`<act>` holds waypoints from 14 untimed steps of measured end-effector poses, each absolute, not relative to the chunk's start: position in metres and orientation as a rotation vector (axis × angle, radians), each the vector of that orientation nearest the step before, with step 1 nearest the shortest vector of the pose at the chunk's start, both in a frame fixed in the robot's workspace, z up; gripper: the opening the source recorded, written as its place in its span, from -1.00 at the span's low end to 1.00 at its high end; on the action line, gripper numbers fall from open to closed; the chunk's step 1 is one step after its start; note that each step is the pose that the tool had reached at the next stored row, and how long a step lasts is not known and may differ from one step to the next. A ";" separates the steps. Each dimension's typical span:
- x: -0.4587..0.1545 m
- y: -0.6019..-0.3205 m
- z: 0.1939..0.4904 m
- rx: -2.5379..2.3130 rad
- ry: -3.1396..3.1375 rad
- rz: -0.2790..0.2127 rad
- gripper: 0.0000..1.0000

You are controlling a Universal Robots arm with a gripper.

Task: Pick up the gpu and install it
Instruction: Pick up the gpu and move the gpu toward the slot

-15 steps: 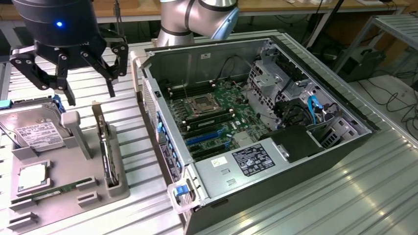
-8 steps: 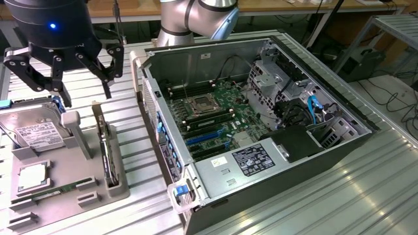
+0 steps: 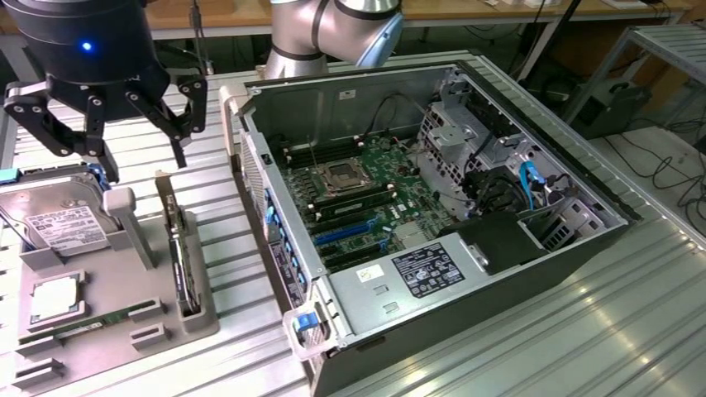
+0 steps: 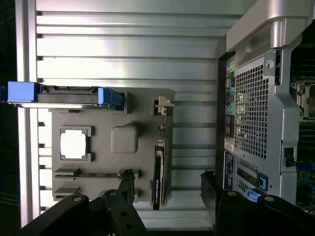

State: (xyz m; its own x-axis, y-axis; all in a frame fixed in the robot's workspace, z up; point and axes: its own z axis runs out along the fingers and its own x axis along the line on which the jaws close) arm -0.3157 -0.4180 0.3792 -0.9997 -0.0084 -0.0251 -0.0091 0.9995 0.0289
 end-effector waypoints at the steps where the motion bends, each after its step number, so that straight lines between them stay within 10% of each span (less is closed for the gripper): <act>1: -0.316 -0.418 0.379 -0.014 3.116 0.045 0.33; 14: -0.319 -0.418 0.376 -0.014 3.116 0.045 0.33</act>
State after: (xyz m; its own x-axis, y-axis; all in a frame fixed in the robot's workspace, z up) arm -0.3194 -0.4181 0.3764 -0.9997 -0.0084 -0.0249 -0.0091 0.9995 0.0288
